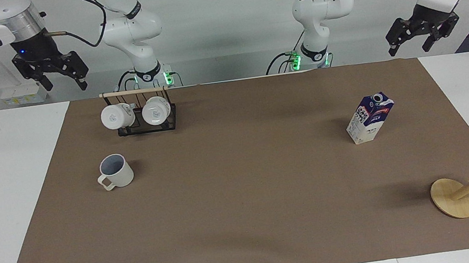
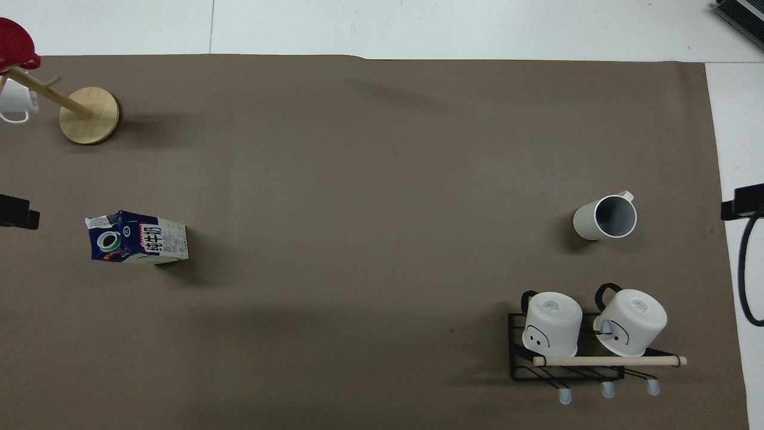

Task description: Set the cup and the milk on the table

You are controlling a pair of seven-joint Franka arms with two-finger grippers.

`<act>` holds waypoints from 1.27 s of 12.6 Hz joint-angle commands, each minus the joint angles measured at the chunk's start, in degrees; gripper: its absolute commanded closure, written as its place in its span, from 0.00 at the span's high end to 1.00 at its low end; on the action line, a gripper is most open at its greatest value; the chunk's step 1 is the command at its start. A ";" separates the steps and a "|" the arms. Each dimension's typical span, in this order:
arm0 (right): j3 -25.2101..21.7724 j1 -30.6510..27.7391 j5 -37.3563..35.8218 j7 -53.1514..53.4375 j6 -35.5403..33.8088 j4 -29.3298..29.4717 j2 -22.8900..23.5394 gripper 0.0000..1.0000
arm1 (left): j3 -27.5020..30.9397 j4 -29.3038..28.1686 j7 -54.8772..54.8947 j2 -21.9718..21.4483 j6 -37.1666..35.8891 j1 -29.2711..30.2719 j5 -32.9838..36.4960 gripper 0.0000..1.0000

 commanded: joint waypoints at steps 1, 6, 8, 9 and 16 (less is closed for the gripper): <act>0.75 -0.65 0.62 0.28 1.18 -3.79 -1.49 1.00 | 0.06 0.31 0.10 -0.65 -1.41 0.53 0.37 1.00; 0.75 -1.08 0.71 0.46 11.53 -13.97 -1.67 1.00 | -0.03 0.31 -0.17 -0.65 -1.15 -0.08 0.37 1.00; 0.66 -1.52 0.71 0.28 16.54 -19.25 -1.50 1.00 | -0.03 0.13 0.01 -0.65 -1.24 -0.09 0.37 1.00; 0.66 -1.53 0.71 0.19 19.18 -21.71 -1.50 1.00 | -0.03 0.13 0.01 -0.73 -1.24 -0.17 0.37 1.00; 0.57 -4.42 0.97 -8.14 36.23 -34.02 1.05 1.00 | -0.56 -6.53 -0.17 -3.45 1.30 -0.53 0.37 1.00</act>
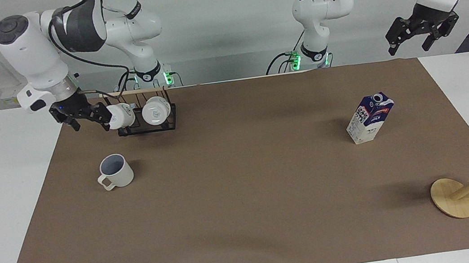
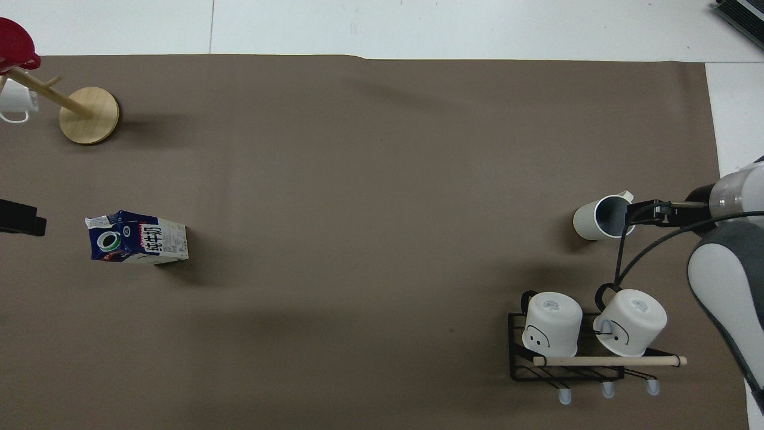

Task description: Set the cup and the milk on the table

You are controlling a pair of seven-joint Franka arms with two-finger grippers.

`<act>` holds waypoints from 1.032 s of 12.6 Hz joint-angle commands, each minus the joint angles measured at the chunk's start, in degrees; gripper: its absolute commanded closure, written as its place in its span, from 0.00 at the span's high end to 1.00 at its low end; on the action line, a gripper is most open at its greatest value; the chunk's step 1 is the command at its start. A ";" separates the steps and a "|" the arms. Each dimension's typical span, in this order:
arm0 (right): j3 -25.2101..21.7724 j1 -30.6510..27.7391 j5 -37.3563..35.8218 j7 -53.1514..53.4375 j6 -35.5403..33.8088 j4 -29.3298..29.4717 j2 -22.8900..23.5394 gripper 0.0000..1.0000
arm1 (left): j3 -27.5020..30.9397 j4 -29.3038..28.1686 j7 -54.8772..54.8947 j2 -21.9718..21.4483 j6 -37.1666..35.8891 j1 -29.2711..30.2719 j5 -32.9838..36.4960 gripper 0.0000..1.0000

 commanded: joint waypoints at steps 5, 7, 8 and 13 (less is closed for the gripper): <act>0.67 -4.00 3.60 -6.94 9.48 -5.23 2.98 1.00 | 0.29 -15.81 0.53 -3.92 12.89 0.57 0.37 1.00; 0.67 -3.83 5.70 -8.16 13.07 -5.40 5.44 1.00 | 0.21 -21.08 0.10 -3.92 19.84 0.14 0.37 1.00; 0.67 -3.48 6.24 -8.26 14.66 -5.40 6.32 1.00 | 0.21 -22.58 -0.08 -3.92 21.44 -0.30 0.37 1.00; 0.67 -3.74 6.59 -11.06 18.87 -5.40 9.22 1.00 | 0.12 -29.10 0.01 -3.57 29.27 -0.92 0.37 1.00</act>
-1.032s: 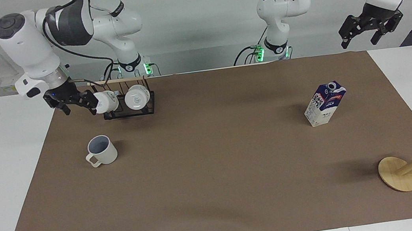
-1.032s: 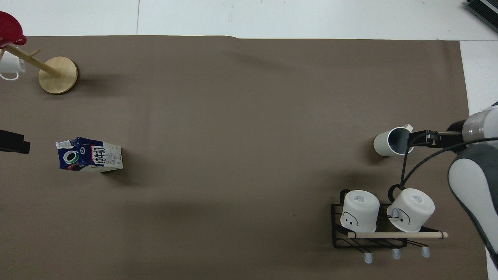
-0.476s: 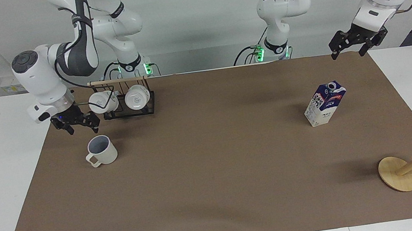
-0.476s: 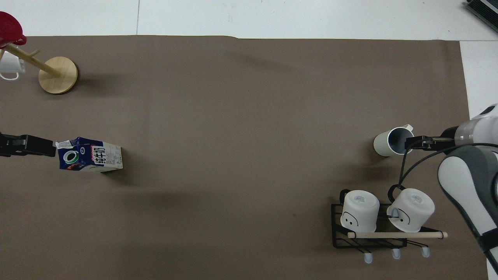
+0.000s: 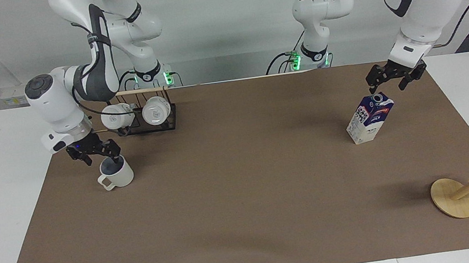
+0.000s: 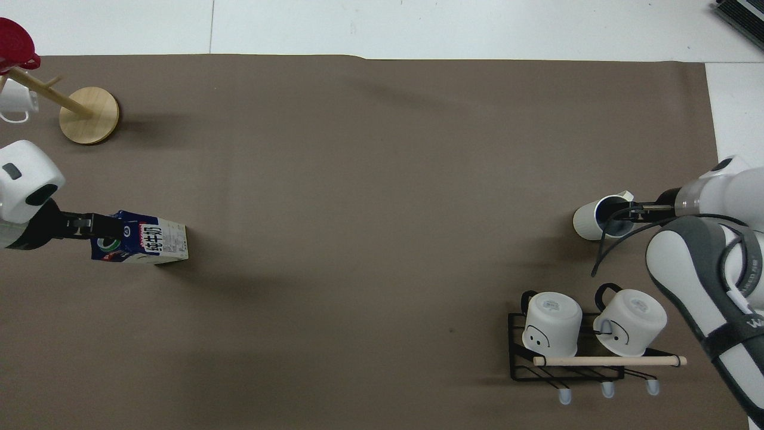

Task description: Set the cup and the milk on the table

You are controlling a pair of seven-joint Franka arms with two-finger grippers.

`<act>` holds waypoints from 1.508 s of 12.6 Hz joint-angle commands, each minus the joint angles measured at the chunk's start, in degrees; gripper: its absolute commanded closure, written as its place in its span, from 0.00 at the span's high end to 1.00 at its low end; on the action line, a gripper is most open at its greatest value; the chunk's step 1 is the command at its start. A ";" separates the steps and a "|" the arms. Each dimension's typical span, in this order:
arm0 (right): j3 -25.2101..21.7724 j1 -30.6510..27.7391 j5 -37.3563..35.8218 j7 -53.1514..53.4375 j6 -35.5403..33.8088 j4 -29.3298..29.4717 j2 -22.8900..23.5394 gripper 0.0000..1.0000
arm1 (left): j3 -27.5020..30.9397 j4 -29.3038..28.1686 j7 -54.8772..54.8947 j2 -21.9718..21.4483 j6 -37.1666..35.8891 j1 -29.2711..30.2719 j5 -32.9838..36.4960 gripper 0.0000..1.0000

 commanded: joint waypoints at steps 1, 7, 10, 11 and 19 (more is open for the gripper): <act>0.59 -0.72 2.95 -2.96 4.16 -0.34 1.99 1.00 | 0.40 -3.63 0.00 -1.69 3.57 -1.19 0.37 1.00; 0.59 -1.07 4.89 -4.28 4.18 -1.39 2.00 0.68 | 0.40 -5.30 -0.09 1.12 7.35 -1.20 0.37 1.00; 0.59 -0.98 7.70 -4.01 3.57 -1.39 1.91 0.00 | 0.40 -5.39 -0.09 1.21 7.36 -1.28 0.37 1.00; 0.59 -0.98 8.06 -3.75 3.48 -1.39 2.00 0.00 | 0.40 -5.65 -0.09 1.21 7.53 -1.11 0.37 1.00; 0.59 0.07 7.71 -9.11 -8.29 10.54 2.44 0.00 | 0.31 -5.83 -0.26 1.21 7.62 -1.63 0.37 1.00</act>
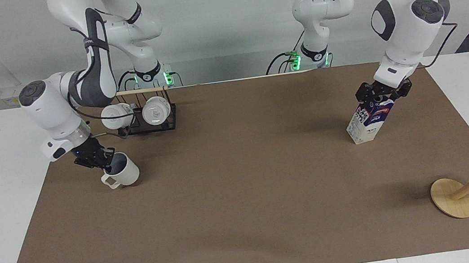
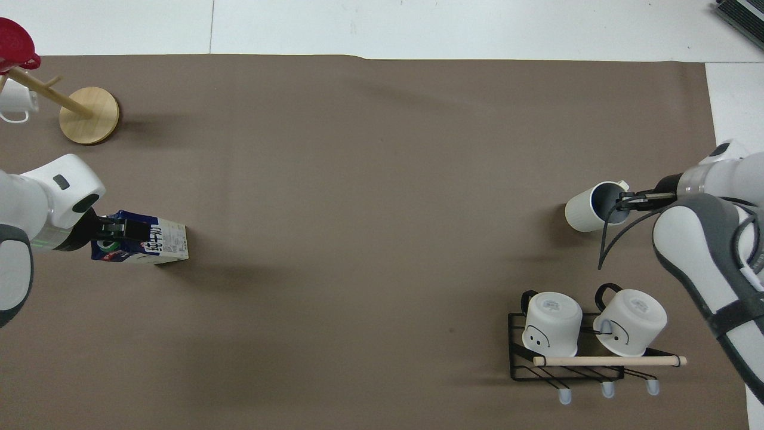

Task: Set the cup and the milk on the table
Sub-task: 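Lift the white mug with the right gripper toward the table center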

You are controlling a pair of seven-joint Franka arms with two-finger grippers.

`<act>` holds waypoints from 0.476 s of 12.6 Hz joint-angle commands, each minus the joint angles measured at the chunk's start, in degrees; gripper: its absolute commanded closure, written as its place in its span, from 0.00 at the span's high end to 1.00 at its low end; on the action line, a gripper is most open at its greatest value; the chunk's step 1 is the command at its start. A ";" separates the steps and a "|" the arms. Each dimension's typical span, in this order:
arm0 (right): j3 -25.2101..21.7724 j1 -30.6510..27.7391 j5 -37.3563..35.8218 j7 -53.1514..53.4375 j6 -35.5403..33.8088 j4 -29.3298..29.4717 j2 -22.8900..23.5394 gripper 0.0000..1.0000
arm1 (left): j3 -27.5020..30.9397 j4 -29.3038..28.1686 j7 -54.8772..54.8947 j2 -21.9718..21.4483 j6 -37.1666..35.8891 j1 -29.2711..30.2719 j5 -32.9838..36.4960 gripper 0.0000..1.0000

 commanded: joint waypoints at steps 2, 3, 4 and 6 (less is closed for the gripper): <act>0.64 2.24 0.73 -1.38 -4.31 5.43 -0.03 0.00 | 0.54 -1.40 -0.18 -0.70 1.38 -0.76 0.37 1.00; 0.64 4.00 0.38 -1.37 -4.66 6.40 0.06 0.00 | 0.45 -1.40 -0.18 -0.70 1.38 -0.76 0.37 1.00; 0.64 5.49 -0.14 -1.37 -4.58 6.67 0.06 0.00 | 0.45 -1.40 -0.18 -0.70 1.46 -0.59 0.37 1.00; 0.64 9.26 -4.69 -1.29 -4.49 8.34 1.02 0.00 | 0.45 -1.40 -0.18 -0.70 1.55 -0.59 0.37 1.00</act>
